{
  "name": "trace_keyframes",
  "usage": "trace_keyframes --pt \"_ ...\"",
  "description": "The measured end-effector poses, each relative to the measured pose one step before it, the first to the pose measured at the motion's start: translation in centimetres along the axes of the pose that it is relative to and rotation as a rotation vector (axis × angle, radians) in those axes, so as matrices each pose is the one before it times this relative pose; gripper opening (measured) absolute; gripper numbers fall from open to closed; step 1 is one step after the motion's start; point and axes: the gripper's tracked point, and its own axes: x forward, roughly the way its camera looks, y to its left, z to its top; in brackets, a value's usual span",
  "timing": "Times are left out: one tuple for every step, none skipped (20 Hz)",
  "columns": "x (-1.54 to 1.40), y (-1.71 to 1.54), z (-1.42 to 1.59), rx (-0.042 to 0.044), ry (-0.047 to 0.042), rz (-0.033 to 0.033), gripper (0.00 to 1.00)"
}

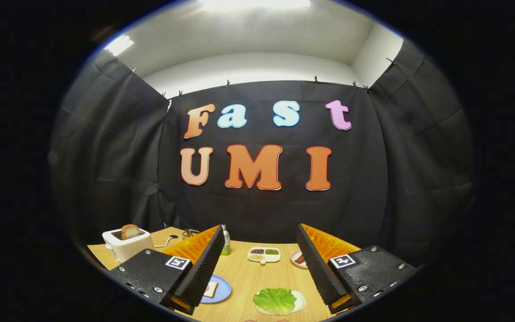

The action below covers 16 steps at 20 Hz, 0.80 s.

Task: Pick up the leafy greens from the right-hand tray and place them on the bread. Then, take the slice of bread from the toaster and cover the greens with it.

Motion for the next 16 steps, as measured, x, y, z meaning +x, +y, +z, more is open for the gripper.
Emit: trace_keyframes --pt "0.166 -0.2 -0.39 -0.00449 0.01085 0.00142 0.98" --pt "0.138 -0.148 -0.557 -0.00142 0.01648 0.0018 0.98" --pt "0.343 -0.133 -0.723 0.00078 0.02132 0.00608 0.97" --pt "0.29 -0.012 -0.664 0.00472 0.02166 0.00935 0.98" --pt "0.326 -0.002 -0.65 0.00581 0.02107 0.01185 0.98" --pt "0.376 -0.095 -0.525 0.004 0.0169 0.01203 0.98" --pt "0.385 -0.312 -0.556 0.0005 0.01775 0.00085 0.98" --pt "0.423 -0.491 -0.747 0.00072 0.0192 0.00119 0.98" --pt "0.404 -0.284 -0.542 0.00233 0.0185 0.00363 0.98" --pt "0.408 -0.133 -0.55 0.00187 0.01971 0.00743 0.98" --pt "0.46 -0.179 -0.666 0.0005 0.02629 0.0091 0.98" --pt "0.471 -0.213 -0.781 -0.00208 0.03203 0.00853 0.98" --pt "0.379 -0.29 -0.853 -0.00306 0.03209 0.00509 0.98" --pt "0.316 -0.484 -0.747 -0.00456 0.03219 -0.00427 0.98" --pt "0.368 -0.417 -0.771 -0.01007 0.02876 -0.00182 0.98" --pt "0.529 -0.314 -0.716 -0.01171 0.02517 -0.00593 0.98"
